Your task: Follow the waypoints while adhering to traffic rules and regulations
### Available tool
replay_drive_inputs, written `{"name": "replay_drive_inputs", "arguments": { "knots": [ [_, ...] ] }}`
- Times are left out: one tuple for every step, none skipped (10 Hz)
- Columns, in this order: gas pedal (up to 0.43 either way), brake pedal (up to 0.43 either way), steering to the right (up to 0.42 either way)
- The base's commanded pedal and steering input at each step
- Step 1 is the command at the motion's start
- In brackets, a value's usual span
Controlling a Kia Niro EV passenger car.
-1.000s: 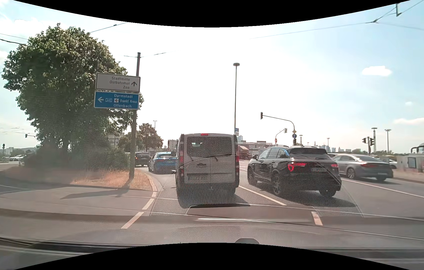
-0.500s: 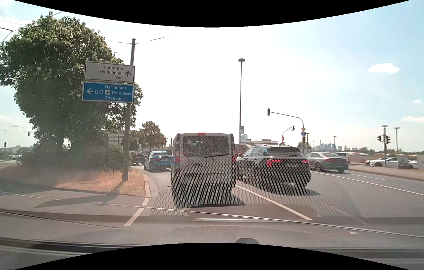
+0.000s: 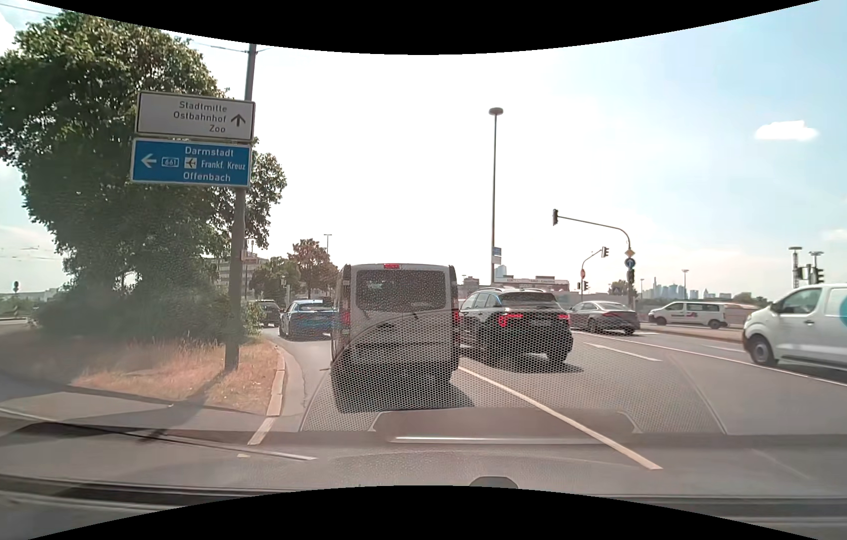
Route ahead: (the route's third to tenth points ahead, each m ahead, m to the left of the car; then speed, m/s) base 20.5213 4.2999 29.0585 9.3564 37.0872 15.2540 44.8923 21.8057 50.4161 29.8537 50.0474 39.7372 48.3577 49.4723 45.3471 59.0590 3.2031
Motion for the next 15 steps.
{"name": "replay_drive_inputs", "arguments": {
  "knots": [
    [0.067,0.000,-0.094],
    [0.067,0.000,-0.099],
    [0.079,0.000,-0.107],
    [0.110,0.000,-0.115],
    [0.110,0.000,-0.119],
    [0.130,0.000,-0.120],
    [0.150,0.000,-0.121],
    [0.150,0.000,-0.125],
    [0.169,0.000,-0.130],
    [0.177,0.000,-0.136],
    [0.209,0.000,-0.142],
    [0.228,0.000,-0.146],
    [0.240,0.000,-0.146],
    [0.240,0.000,-0.145],
    [0.240,0.000,-0.145]
  ]
}}
